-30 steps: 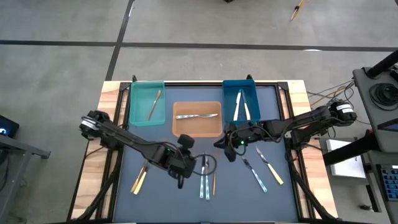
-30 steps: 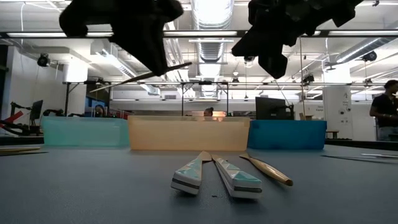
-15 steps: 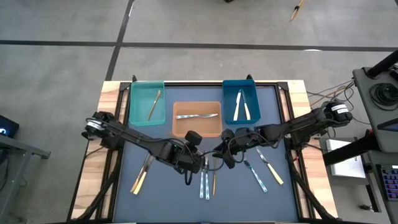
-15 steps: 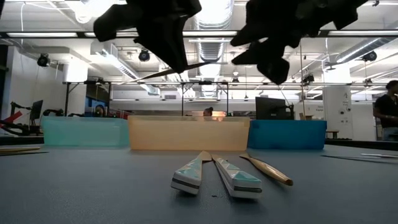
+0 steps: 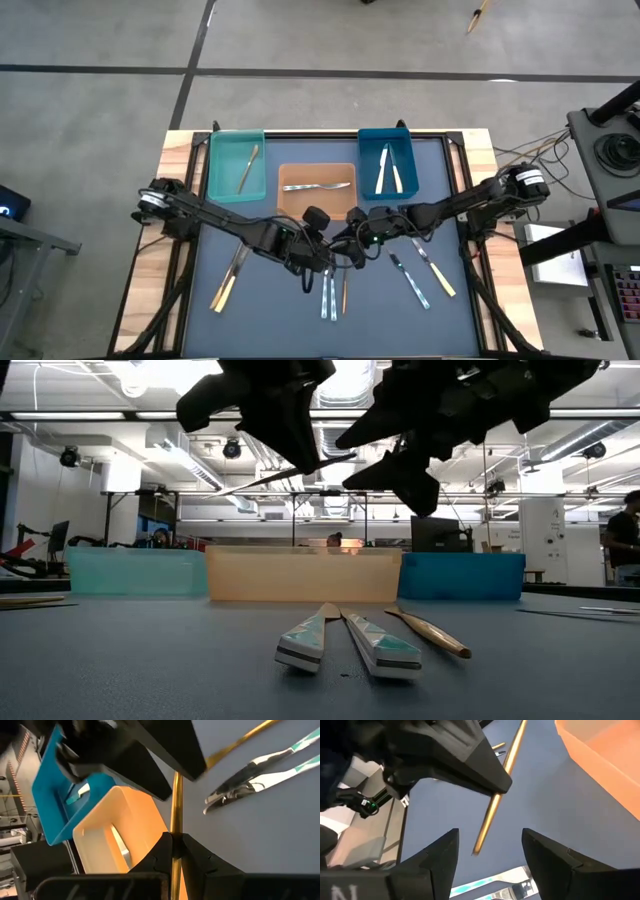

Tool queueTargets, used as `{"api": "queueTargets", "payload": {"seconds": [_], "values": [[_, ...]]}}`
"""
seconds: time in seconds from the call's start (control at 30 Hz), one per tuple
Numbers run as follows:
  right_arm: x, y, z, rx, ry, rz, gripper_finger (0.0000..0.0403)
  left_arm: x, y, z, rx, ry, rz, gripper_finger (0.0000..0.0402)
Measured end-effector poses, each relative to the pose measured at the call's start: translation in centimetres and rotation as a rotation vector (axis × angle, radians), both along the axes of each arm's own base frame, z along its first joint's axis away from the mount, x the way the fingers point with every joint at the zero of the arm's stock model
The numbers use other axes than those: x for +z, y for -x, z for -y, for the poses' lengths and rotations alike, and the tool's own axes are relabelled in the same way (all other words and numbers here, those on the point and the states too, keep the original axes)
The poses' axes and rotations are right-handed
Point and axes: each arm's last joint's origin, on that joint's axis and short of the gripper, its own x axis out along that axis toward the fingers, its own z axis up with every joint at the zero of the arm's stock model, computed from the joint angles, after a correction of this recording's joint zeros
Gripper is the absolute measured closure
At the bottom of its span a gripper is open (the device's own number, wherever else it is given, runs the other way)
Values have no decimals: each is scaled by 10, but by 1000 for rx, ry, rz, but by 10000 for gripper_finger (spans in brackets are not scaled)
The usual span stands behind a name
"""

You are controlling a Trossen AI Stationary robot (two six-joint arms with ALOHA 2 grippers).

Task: Sort silverware by color (type)
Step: Put the gold knife into the green bin

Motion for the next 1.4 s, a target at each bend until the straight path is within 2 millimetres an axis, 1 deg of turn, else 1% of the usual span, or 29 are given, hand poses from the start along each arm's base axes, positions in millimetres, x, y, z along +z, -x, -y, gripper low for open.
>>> {"api": "queueTargets", "payload": {"seconds": [0.3, 0.57, 0.9, 1.0, 1.23, 1.27, 1.4], "values": [[-3, -4, 5, -11, 20, 19, 196, 1, -3, 1, -11, -1, 24, 398], [-3, -5, 6, -20, 30, 29, 225, 3, -5, 1, -19, -1, 50, 398], [-3, -5, 6, -31, 33, 28, 232, 2, -5, 1, -17, -6, 53, 398], [-3, -5, 6, -32, 31, 28, 261, 2, -5, 1, -16, -7, 54, 398], [-3, -5, 6, -33, 33, 24, 373, 2, -5, 1, -15, -9, 55, 398], [-4, -5, 6, -32, 35, 21, 382, 2, -5, 1, -15, -9, 54, 398], [-4, -4, 7, -32, 36, 19, 386, 2, -5, 1, -15, -8, 55, 395]]}}
